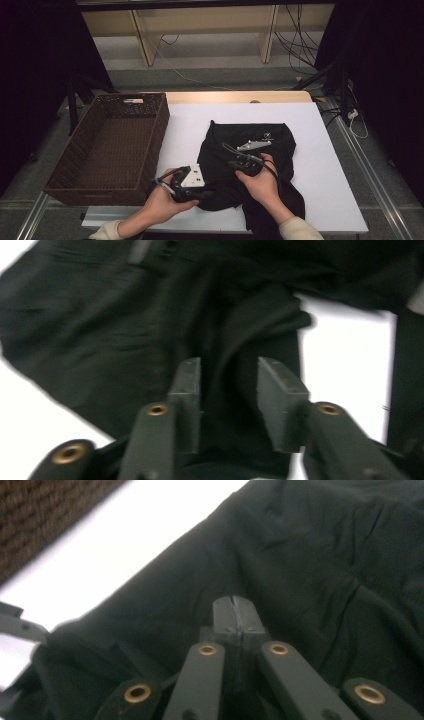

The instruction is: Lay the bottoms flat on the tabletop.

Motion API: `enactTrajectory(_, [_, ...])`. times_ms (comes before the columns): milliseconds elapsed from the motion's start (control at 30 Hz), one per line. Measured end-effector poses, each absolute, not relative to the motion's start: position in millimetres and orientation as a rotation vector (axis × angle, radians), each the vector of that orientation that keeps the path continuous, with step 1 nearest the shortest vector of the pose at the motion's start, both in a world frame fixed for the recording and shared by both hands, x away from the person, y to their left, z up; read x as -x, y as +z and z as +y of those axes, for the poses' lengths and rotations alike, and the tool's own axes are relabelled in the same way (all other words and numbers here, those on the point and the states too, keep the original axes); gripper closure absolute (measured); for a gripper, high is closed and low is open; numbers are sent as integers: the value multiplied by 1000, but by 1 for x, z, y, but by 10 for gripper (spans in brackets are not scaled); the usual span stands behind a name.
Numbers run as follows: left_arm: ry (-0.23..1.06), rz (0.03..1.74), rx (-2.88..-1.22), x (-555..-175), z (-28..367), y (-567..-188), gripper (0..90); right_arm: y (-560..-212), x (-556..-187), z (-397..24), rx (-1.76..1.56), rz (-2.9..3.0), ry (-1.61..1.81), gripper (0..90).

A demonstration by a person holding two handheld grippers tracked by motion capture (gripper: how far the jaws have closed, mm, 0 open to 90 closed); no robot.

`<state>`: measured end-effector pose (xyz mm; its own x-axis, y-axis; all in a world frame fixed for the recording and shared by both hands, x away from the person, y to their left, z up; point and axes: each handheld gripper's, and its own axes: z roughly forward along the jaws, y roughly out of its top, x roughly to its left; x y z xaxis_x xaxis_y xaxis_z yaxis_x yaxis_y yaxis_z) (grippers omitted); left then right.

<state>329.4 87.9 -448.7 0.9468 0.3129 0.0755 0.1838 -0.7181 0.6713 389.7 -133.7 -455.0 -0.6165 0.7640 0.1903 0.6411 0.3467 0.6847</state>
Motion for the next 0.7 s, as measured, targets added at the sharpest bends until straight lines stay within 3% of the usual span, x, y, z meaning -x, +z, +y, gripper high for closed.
enactTrajectory(167, [264,289,-2474,-324,79,-464,513,-443,-375,-135,-1174,2496,1071,806])
enactTrajectory(267, [268,319,-2485,-331,79,-471,527,-440,-364,-136,-1106,2556,1048,738])
enactTrajectory(400, [248,363,-2495,-342,80,-475,817,-443,-350,-133,-1028,2636,977,671])
enactTrajectory(433, [248,377,-2500,-345,80,-472,851,-445,-348,-132,-1010,2654,958,655])
enactTrajectory(700, [352,476,-2423,-357,100,-449,860,-459,-341,-128,-908,2745,805,615])
